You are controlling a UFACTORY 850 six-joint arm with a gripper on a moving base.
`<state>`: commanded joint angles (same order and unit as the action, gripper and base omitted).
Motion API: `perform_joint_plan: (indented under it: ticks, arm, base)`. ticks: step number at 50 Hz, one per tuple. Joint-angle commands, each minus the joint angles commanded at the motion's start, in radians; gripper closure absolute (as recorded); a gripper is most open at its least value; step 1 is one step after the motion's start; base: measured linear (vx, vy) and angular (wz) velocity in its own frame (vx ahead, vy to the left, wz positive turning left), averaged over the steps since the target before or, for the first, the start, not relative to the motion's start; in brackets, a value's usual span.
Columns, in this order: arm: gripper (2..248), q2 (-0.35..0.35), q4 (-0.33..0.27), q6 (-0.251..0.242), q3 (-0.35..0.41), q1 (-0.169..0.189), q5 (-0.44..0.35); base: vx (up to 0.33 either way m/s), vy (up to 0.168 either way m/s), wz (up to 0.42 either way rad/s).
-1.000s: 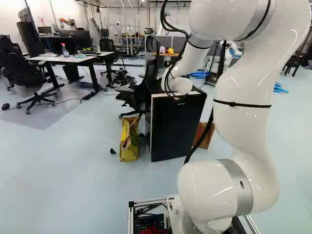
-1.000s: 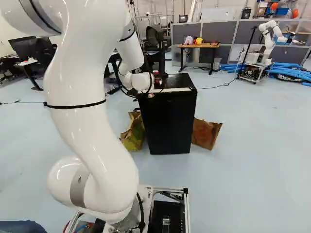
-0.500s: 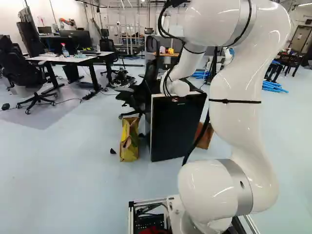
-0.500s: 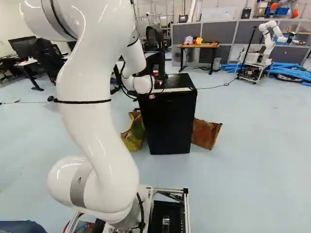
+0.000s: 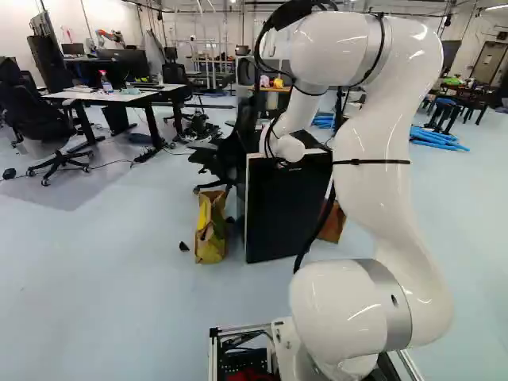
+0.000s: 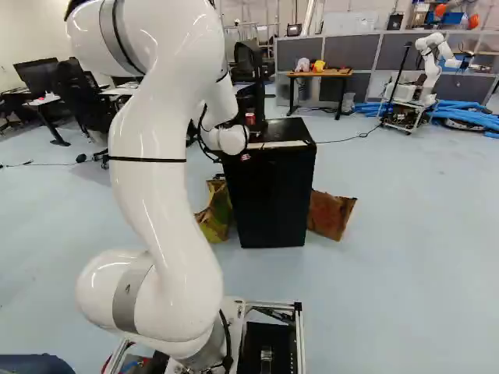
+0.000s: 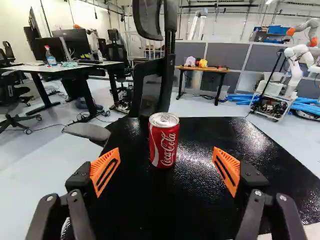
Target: Grab a drink from the fridge
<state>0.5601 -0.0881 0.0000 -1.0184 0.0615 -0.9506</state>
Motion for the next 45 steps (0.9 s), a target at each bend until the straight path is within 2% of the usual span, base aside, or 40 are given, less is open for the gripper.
perform_joint_plan:
  ticks: [11, 45]
  arm:
    - [3, 0.024, -0.021, 0.0, -0.031, -0.001, -0.005]
    - [3, 0.1, -0.021, 0.0, -0.135, -0.003, -0.005]
  base:
    - [0.0, 0.0, 0.0]
    - [0.0, 0.0, 0.0]
